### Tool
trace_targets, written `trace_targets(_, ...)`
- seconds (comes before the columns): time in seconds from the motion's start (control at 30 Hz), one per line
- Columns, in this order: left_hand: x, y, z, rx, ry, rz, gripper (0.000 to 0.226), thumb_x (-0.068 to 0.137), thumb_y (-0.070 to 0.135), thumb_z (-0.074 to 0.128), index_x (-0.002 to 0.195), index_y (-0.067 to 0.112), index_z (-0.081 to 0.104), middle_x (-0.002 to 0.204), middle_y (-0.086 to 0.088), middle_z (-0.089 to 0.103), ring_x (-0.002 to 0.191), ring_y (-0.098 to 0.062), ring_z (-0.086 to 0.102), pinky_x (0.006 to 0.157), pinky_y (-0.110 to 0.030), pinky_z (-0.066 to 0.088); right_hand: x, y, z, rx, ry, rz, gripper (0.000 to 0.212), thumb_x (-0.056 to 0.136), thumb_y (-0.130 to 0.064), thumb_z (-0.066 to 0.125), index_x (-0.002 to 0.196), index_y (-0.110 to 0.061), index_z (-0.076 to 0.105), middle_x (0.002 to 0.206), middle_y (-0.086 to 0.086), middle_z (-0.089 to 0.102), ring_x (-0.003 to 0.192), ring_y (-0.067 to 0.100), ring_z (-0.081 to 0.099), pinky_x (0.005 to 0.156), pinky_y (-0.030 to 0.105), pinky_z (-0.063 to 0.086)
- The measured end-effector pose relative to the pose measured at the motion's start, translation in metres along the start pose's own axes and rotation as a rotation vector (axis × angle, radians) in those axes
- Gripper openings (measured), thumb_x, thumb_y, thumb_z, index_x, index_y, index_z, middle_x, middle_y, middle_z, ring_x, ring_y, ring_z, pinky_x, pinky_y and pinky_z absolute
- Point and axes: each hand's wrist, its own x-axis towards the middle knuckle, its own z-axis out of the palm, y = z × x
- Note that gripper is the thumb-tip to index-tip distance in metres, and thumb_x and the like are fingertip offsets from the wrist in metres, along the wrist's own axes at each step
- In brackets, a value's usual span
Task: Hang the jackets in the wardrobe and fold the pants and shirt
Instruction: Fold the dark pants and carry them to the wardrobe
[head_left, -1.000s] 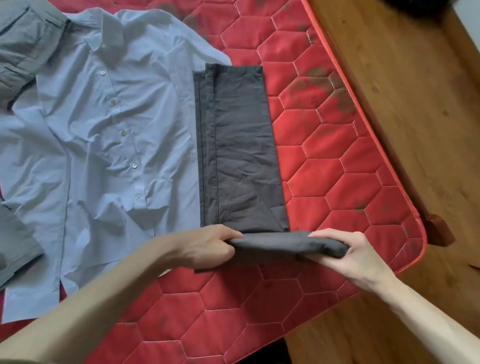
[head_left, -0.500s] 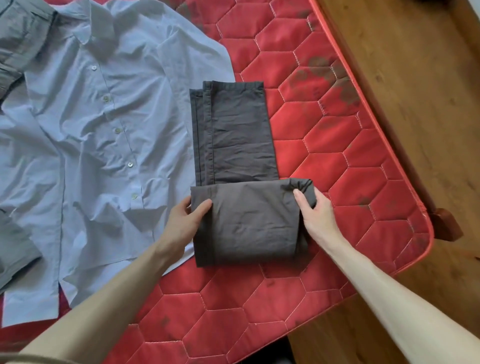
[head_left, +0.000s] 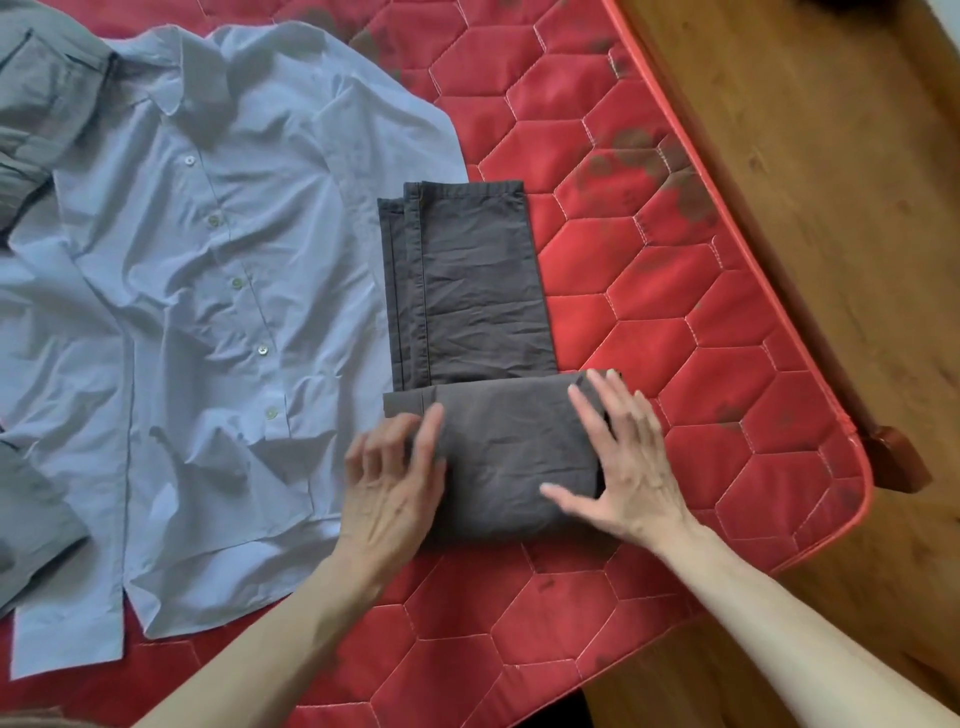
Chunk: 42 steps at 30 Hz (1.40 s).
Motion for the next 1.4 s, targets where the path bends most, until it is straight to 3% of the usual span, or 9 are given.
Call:
trace_targets(0.2, -0.026, -0.018, -0.003, 0.132, -0.463, 0.554, 0.103, 0.070, 0.038, 0.065, 0.164, 0.015, 0.030, 0.168, -0.019, 0.032, 0.156, -0.038, 0.029, 0.123, -0.061, 0.027, -0.019, 0.006, 0.006, -0.109, -0.381, -0.326, 0.118, 0.067, -0.068, 0.071, 0.167, -0.031, 0.019, 0.175, 0.010, 0.006, 0.161, 0.039, 0.003, 0.128, 0.056, 0.012)
trace_targets(0.4, -0.023, 0.015, -0.013, 0.296, -0.548, 0.452, 0.060, 0.092, 0.010, 0.035, 0.149, 0.005, 0.056, 0.157, -0.028, 0.044, 0.143, -0.050, 0.044, 0.105, -0.064, 0.049, -0.013, -0.013, -0.004, -0.137, -0.429, -0.283, 0.109, 0.060, -0.054, 0.080, 0.158, -0.023, 0.042, 0.173, 0.017, 0.016, 0.158, 0.047, 0.010, 0.123, 0.060, 0.027)
trace_targets(0.6, 0.005, 0.018, -0.049, 0.024, -0.675, 0.292, 0.076, 0.076, 0.004, 0.048, 0.152, 0.000, 0.044, 0.156, -0.025, 0.047, 0.145, -0.043, 0.046, 0.114, -0.050, 0.045, -0.018, -0.009, -0.027, 0.079, -0.252, -0.225, 0.062, 0.073, -0.024, 0.076, 0.132, -0.007, 0.070, 0.145, 0.007, 0.063, 0.141, 0.035, 0.053, 0.109, 0.058, 0.050)
trace_targets(0.67, 0.021, 0.015, -0.063, -0.240, -0.798, 0.153, 0.068, 0.077, 0.004, 0.048, 0.145, 0.006, 0.037, 0.134, -0.018, 0.060, 0.123, -0.037, 0.059, 0.100, -0.040, 0.048, -0.017, -0.009, -0.036, 0.181, -0.182, -0.183, 0.052, 0.074, -0.013, 0.083, 0.124, -0.006, 0.073, 0.129, 0.006, 0.073, 0.126, 0.026, 0.067, 0.104, 0.050, 0.055)
trace_targets(0.77, 0.047, 0.006, -0.084, -0.520, -0.880, 0.013, 0.043, 0.075, 0.016, 0.048, 0.117, 0.020, 0.039, 0.093, -0.005, 0.065, 0.082, -0.025, 0.062, 0.074, -0.038, 0.047, -0.017, -0.015, -0.054, 0.346, -0.088, 0.016, 0.030, 0.087, -0.027, 0.074, 0.117, -0.022, 0.070, 0.100, -0.006, 0.077, 0.087, 0.014, 0.074, 0.081, 0.035, 0.058)
trace_targets(0.87, 0.058, -0.005, -0.099, -0.772, -0.784, -0.203, 0.025, 0.076, 0.021, 0.056, 0.101, 0.023, 0.058, 0.076, 0.001, 0.065, 0.066, -0.007, 0.056, 0.062, -0.028, 0.045, -0.015, -0.018, -0.069, 0.572, 0.031, 0.259, 0.023, 0.090, -0.035, 0.071, 0.112, -0.030, 0.065, 0.096, -0.014, 0.073, 0.080, 0.005, 0.072, 0.076, 0.020, 0.055)
trace_targets(1.0, 0.057, -0.012, -0.097, -1.172, -0.535, -0.499, 0.009, 0.100, 0.015, 0.068, 0.105, 0.014, 0.075, 0.094, 0.003, 0.079, 0.090, -0.006, 0.071, 0.081, -0.022, 0.055, 0.005, -0.022, -0.078, 0.681, 0.213, 0.430, 0.030, 0.088, -0.034, 0.079, 0.114, -0.024, 0.069, 0.095, -0.018, 0.074, 0.082, 0.000, 0.071, 0.077, 0.009, 0.050)
trace_targets(1.17, 0.056, -0.005, -0.069, -1.164, -0.265, -0.761, 0.024, 0.108, 0.028, 0.056, 0.105, 0.009, 0.070, 0.097, -0.014, 0.073, 0.089, -0.012, 0.062, 0.084, -0.034, 0.046, 0.046, -0.026, -0.060, 0.802, 0.193, 0.526, 0.043, 0.084, -0.031, 0.081, 0.125, -0.023, 0.068, 0.087, -0.016, 0.072, 0.081, 0.000, 0.067, 0.080, 0.010, 0.048)
trace_targets(1.4, 0.091, 0.001, -0.037, -1.145, -0.108, -0.891, 0.009, 0.101, 0.023, 0.068, 0.107, 0.016, 0.065, 0.092, 0.011, 0.072, 0.082, 0.000, 0.066, 0.073, -0.014, 0.050, 0.095, -0.010, -0.022, 0.742, 0.258, 0.588, 0.029, 0.093, -0.022, 0.080, 0.119, -0.020, 0.067, 0.103, -0.017, 0.070, 0.091, -0.001, 0.066, 0.088, 0.018, 0.051)
